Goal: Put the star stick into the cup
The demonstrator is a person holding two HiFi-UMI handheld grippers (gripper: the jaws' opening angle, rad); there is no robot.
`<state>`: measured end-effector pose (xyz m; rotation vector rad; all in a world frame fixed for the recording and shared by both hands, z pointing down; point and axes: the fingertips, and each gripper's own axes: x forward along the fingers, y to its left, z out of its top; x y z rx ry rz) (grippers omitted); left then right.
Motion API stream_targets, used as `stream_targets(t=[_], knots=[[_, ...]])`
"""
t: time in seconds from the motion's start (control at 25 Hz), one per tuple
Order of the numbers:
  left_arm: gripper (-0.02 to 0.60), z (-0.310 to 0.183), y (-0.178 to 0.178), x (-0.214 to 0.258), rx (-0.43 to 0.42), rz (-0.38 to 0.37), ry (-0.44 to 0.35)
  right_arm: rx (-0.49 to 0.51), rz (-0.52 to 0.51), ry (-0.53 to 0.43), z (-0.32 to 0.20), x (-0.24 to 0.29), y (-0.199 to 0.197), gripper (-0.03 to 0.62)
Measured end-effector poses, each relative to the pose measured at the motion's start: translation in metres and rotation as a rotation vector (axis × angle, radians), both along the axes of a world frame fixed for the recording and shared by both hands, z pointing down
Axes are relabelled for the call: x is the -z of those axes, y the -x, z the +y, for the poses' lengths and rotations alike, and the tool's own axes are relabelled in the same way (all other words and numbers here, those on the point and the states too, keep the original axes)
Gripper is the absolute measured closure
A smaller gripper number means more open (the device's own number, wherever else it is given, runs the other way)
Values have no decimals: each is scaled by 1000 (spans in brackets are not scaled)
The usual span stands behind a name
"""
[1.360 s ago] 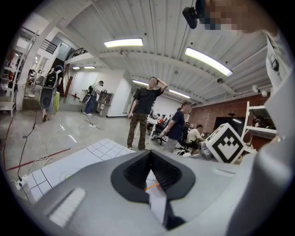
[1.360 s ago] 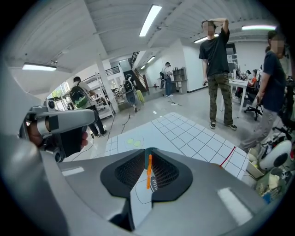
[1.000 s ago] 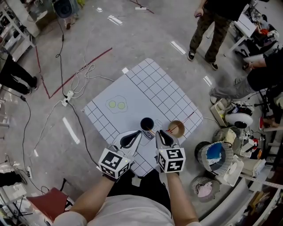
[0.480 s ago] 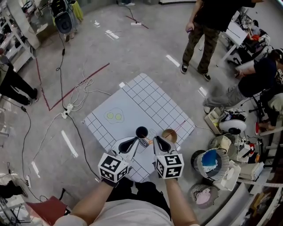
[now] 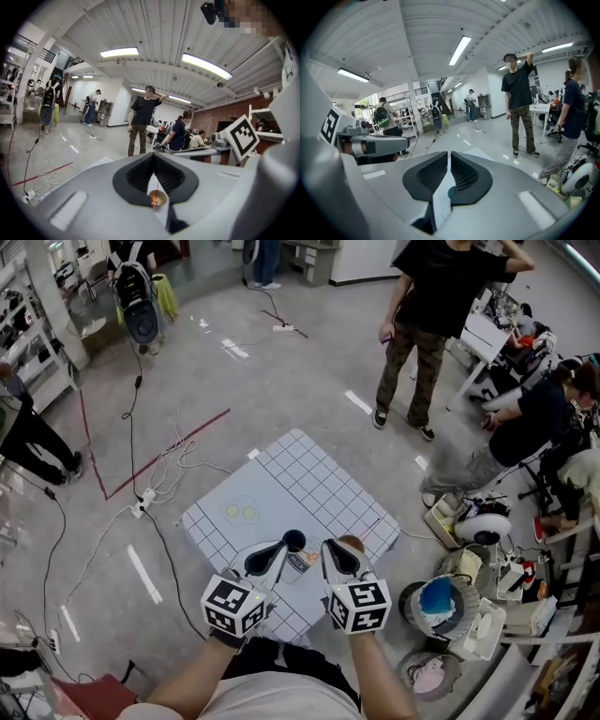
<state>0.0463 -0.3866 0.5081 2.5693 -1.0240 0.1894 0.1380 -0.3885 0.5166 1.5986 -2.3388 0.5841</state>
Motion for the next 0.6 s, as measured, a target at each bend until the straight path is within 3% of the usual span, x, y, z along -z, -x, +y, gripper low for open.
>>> stream_targets(t=[0.6], knots=[[575, -7, 16, 116, 59, 70, -156, 7, -22, -254, 1, 132, -6, 565]])
